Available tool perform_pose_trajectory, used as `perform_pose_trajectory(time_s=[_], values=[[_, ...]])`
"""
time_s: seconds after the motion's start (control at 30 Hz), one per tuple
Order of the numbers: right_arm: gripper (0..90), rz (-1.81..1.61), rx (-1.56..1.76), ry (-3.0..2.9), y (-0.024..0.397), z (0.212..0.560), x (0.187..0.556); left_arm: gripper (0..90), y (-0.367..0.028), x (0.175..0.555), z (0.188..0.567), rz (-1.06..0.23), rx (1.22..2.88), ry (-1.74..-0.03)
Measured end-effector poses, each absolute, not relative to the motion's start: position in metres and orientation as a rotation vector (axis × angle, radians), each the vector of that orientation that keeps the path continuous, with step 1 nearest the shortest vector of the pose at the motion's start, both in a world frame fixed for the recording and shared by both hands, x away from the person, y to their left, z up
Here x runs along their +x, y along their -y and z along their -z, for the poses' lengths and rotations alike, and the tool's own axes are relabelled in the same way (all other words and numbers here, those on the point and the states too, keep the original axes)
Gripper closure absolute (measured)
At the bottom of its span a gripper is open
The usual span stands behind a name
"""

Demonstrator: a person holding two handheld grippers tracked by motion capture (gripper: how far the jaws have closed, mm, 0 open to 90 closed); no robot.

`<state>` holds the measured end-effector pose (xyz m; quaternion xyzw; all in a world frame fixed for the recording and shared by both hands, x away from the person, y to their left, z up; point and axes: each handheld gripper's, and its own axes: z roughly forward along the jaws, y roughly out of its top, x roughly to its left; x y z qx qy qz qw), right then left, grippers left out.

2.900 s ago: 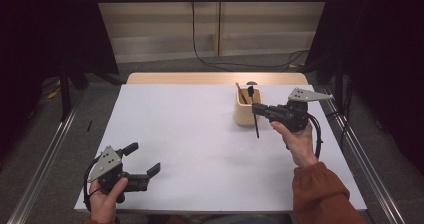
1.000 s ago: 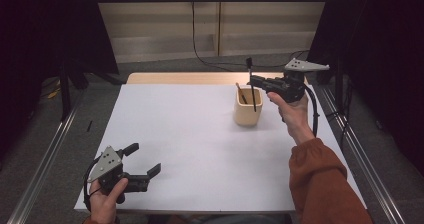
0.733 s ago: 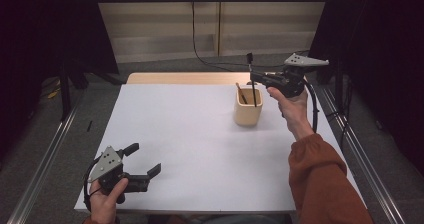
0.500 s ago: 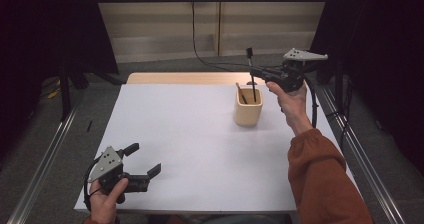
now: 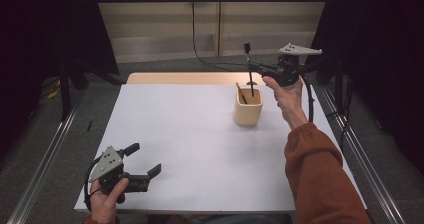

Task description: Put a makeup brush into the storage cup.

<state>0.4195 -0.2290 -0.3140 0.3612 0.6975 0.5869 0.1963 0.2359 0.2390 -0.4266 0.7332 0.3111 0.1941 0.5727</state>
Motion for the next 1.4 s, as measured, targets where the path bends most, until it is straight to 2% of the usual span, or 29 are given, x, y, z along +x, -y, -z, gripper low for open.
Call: perform_pose_trajectory(time_s=[0.47,1.4], values=[[86.0,-1.599,1.051,-1.943,0.226,0.325,0.436,1.2,-0.239,0.236,0.427,-0.455,1.721,-0.725],[85.9,-1.562,1.045,-1.979,0.227,0.357,0.436,1.2,-0.239,0.236,0.426,-0.453,1.723,-0.723]])
